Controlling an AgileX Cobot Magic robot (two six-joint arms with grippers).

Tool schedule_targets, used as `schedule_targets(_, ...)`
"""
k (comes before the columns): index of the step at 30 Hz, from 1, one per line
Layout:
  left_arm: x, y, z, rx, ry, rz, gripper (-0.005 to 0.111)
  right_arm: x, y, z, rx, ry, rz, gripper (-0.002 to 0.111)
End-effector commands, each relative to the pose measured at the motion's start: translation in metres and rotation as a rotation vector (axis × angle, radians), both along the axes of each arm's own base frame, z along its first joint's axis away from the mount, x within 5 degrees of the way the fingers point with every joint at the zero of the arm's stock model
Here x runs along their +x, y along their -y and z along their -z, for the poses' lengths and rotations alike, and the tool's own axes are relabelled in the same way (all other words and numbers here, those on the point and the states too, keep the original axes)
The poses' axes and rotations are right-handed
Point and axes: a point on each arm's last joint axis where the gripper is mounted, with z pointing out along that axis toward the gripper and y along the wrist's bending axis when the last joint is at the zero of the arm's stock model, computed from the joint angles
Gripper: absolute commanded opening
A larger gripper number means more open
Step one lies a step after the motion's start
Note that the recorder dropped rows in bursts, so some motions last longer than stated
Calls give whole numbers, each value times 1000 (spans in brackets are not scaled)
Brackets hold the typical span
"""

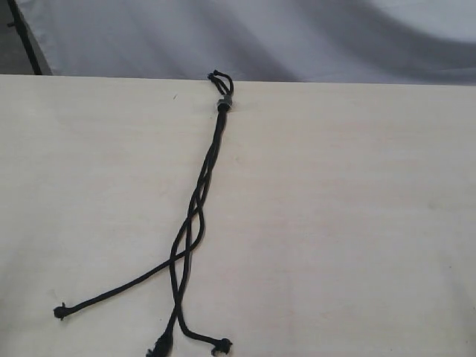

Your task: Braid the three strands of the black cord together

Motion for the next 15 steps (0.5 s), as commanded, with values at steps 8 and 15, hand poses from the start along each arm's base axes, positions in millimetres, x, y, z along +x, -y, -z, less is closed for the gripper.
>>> schedule_targets(8,0,0,1,0,-1,-2,1,-1,0,3,-22,-19,2,73)
schedule_targets(15,0,0,1,0,-1,-2,1,-1,1,6,-38,-63,4,60)
